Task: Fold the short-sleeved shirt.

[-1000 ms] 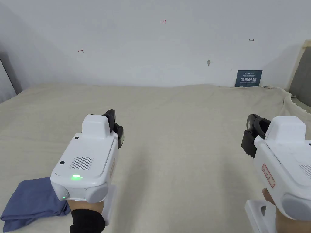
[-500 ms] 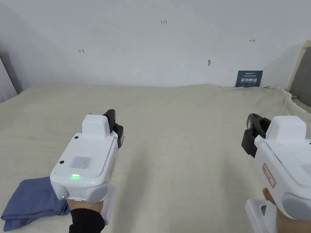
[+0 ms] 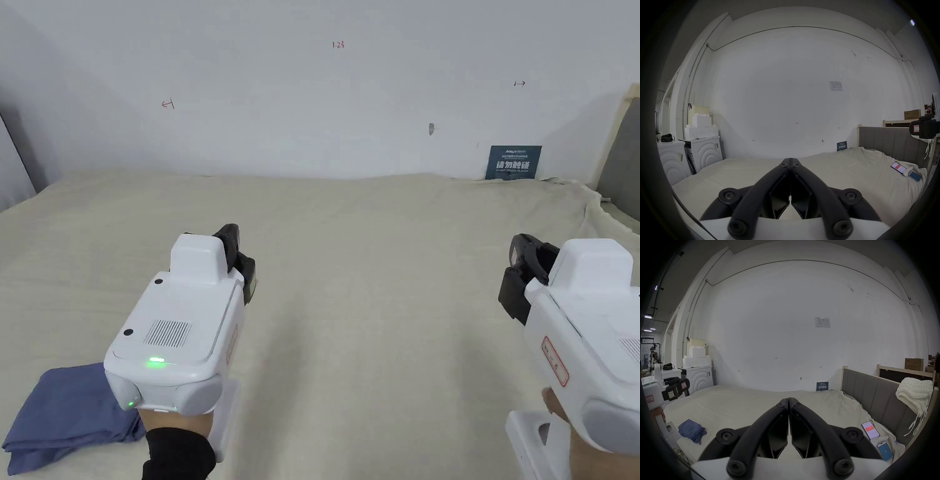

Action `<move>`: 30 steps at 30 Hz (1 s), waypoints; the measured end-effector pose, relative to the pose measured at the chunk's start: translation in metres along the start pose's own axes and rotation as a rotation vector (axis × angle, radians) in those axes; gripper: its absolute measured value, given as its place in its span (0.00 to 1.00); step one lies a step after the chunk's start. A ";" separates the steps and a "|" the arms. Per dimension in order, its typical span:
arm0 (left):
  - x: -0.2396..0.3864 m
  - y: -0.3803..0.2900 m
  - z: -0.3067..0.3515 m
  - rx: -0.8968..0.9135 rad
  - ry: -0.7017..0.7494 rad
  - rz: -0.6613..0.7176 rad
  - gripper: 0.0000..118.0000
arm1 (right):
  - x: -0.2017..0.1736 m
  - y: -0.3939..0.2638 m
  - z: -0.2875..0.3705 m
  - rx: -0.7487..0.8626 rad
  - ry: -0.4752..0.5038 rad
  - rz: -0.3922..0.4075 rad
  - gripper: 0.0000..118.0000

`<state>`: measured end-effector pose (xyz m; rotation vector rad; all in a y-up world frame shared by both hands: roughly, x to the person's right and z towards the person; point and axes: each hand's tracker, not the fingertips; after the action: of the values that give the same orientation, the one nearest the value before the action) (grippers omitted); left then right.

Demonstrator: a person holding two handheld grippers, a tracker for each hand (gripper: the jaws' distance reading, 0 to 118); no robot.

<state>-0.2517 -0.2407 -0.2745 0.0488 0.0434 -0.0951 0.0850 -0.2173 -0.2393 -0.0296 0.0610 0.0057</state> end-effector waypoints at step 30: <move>-0.006 -0.003 -0.003 -0.036 0.026 0.059 0.89 | 0.003 -0.004 0.003 -0.013 -0.029 -0.006 0.93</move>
<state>-0.2580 -0.2426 -0.2774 0.0155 0.0700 -0.0344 0.0882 -0.2207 -0.2368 -0.0422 0.0317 0.0001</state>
